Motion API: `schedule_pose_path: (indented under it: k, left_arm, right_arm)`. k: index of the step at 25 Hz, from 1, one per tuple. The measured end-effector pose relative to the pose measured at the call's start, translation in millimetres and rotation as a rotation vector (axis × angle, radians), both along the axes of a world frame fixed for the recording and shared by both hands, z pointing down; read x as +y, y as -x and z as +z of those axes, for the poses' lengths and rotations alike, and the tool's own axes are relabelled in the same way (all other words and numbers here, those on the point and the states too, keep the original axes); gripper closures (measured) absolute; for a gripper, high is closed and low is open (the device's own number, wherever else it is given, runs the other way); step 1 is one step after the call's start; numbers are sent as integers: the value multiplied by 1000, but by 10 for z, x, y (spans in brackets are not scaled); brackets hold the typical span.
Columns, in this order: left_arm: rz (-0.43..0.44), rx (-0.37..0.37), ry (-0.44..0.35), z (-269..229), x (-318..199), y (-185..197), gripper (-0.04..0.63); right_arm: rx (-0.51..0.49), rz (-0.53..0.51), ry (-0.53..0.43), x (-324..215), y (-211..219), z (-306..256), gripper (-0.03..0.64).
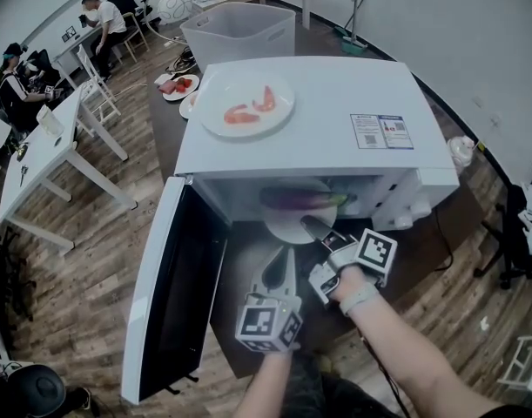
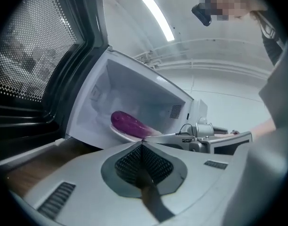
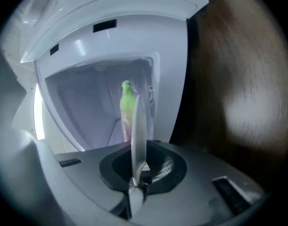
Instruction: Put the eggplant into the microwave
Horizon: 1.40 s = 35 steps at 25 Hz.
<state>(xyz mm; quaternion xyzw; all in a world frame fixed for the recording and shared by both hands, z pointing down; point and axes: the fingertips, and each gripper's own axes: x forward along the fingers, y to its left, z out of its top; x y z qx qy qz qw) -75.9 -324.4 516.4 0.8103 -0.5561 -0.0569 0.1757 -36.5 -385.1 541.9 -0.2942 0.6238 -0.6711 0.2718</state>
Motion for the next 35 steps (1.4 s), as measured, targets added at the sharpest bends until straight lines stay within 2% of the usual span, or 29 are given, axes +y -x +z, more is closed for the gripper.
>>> schedule_pose_path:
  k: [14,20,27,35]
  left_arm:
    - [34,25,20,16,-105,-131,600]
    - [21,51,26,24,-146,-98,600]
    - [17,61,28,20,-193,-80,600]
    - [8,69,34,32,-227,-74,600]
  right_arm:
    - [3,-15,7,-124,76,22,594]
    - [32,-64,-48,-117,128,-35,558]
    - [68,-73,-86,-45,82,-37,534]
    - [83,-97,-142,40,47,-111,532]
